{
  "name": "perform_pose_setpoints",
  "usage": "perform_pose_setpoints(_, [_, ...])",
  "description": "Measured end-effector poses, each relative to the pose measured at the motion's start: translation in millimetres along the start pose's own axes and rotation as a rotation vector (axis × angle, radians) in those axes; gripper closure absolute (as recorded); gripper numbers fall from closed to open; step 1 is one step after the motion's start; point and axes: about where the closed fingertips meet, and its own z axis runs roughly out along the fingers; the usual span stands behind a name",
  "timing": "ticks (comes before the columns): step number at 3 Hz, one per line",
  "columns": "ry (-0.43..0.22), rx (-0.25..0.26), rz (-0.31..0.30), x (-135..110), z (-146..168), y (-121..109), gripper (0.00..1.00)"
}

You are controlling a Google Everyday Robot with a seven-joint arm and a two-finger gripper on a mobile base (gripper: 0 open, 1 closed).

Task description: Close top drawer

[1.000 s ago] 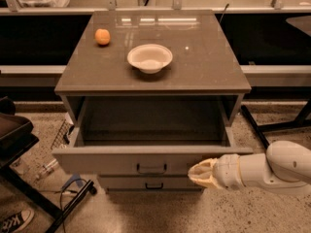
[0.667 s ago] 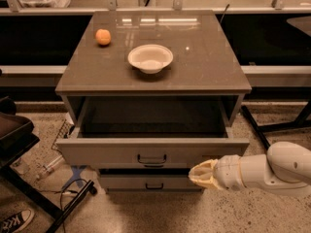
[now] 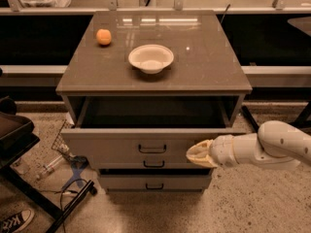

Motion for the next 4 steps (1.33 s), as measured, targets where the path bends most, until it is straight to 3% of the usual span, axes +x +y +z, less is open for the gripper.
perform_pose_setpoints(4, [0.007,0.02,-0.014,2,21,-92,1.0])
